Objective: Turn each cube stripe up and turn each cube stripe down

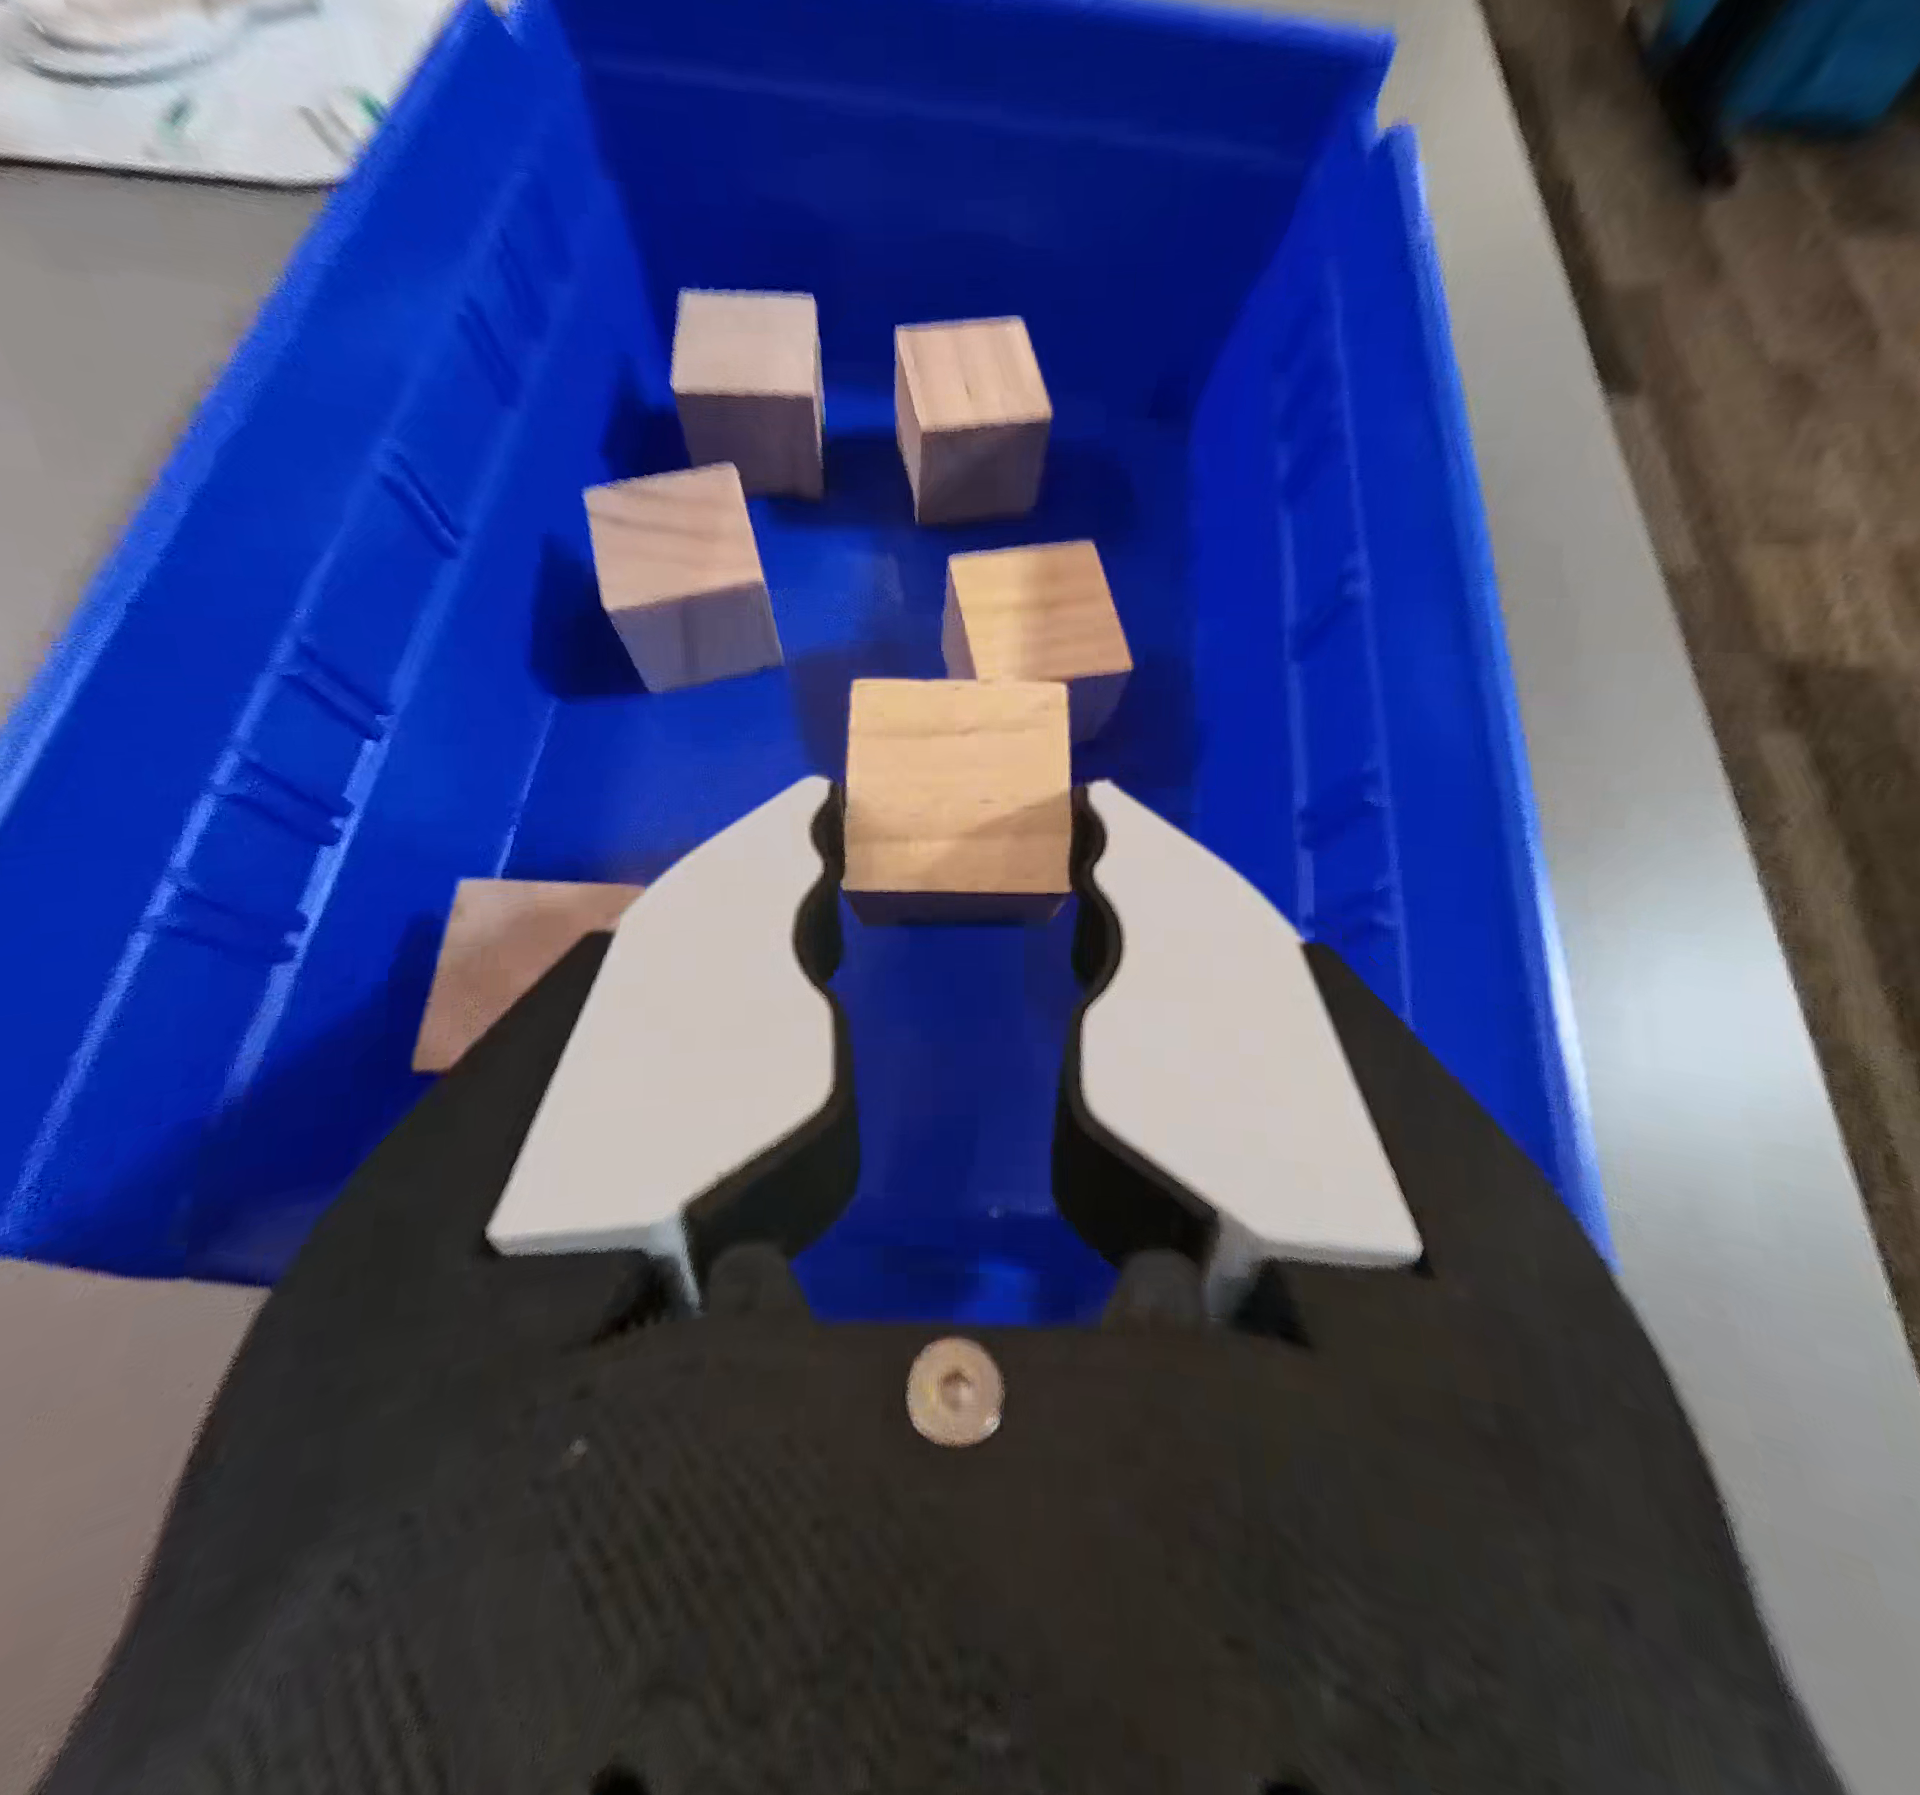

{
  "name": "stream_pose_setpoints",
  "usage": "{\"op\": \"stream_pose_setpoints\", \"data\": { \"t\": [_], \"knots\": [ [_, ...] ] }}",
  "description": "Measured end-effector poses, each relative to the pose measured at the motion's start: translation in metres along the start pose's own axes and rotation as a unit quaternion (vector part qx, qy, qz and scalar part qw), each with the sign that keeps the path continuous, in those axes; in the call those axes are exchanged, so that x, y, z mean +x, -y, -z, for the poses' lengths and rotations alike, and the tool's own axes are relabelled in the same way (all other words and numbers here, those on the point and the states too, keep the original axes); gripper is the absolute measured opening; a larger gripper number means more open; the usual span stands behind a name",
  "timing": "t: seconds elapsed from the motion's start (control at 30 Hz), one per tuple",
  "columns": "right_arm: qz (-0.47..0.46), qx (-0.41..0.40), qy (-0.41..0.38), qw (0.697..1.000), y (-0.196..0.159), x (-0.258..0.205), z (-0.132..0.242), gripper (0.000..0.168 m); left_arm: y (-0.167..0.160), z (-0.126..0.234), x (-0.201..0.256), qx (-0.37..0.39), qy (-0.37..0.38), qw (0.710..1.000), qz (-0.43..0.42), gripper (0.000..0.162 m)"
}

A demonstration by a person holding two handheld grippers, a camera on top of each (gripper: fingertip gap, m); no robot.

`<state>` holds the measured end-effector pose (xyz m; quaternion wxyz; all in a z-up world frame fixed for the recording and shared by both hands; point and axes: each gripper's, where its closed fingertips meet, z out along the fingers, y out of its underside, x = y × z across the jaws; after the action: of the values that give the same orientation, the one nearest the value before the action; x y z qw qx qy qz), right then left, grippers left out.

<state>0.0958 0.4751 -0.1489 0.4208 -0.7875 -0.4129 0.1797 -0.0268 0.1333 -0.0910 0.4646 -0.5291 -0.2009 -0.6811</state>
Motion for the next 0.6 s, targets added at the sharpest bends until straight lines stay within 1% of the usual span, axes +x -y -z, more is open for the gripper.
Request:
{"op": "stream_pose_setpoints", "data": {
  "t": [0.1,0.23,0.47,0.6],
  "knots": [
    [-0.012,-0.045,0.002,0.999,-0.015,0.003,-0.005,0.043,0.001,0.001,0.000,0.001,0.002,1.000,-0.003,0.048],
    [-0.028,-0.076,0.016,0.997,-0.027,0.000,-0.010,0.043,0.005,0.003,-0.002,0.010,0.004,1.000,0.000,0.048],
    [-0.040,-0.074,0.025,0.996,-0.028,0.000,-0.011,0.043,0.004,0.003,-0.002,0.007,0.005,1.000,0.000,0.048],
    [-0.023,-0.062,0.027,0.997,-0.023,-0.001,-0.007,0.057,0.004,0.003,-0.003,0.007,0.005,1.000,0.000,0.048]
  ]
}}
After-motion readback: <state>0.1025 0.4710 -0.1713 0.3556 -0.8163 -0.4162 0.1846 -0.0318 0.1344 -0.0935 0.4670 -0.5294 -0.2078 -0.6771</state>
